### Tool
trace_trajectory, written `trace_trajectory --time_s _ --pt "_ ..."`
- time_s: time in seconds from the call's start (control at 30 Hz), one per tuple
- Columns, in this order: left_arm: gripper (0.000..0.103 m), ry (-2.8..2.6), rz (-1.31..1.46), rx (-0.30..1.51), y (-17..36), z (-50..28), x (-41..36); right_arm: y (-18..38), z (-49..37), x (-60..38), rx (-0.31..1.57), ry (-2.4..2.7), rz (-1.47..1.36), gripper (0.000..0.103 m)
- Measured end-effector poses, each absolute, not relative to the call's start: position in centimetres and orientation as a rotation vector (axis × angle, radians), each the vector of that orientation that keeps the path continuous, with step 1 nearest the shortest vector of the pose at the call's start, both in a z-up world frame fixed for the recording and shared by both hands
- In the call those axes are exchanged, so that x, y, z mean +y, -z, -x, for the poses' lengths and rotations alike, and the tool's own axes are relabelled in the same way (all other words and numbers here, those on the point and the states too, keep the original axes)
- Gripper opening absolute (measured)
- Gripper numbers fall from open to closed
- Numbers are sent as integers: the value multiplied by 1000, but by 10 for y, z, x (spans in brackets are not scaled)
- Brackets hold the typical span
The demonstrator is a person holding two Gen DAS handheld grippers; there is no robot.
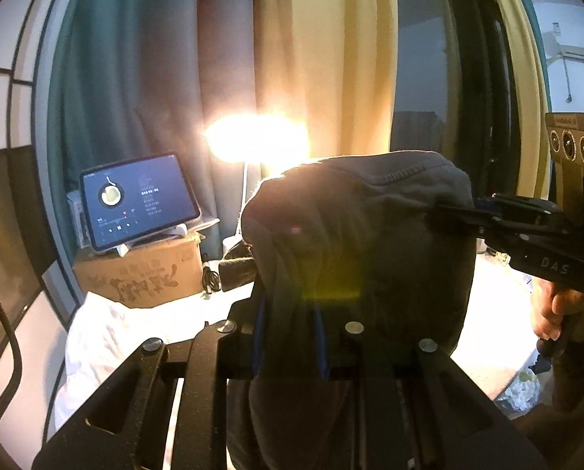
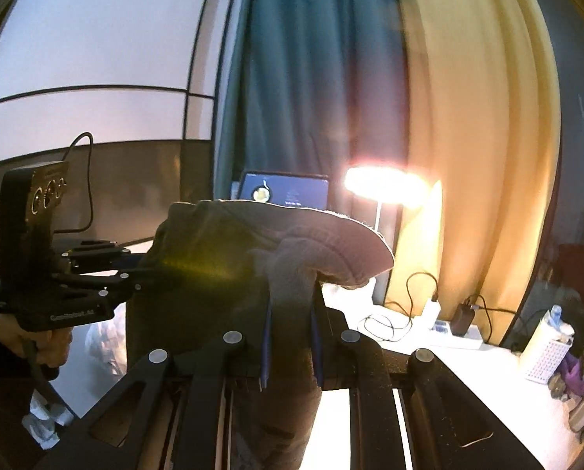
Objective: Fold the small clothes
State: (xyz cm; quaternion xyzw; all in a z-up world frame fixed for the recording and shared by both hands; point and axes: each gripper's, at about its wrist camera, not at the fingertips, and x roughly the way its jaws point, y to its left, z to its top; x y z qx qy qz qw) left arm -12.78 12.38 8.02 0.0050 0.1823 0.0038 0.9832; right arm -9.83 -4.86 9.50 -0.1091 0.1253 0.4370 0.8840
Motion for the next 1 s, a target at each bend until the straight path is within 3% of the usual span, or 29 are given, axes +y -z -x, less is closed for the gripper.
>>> trace_trajectory --time_s 1.0 --pt "19 2 53 601 -17 15 166 -17 -37 -2 501 -898 194 16"
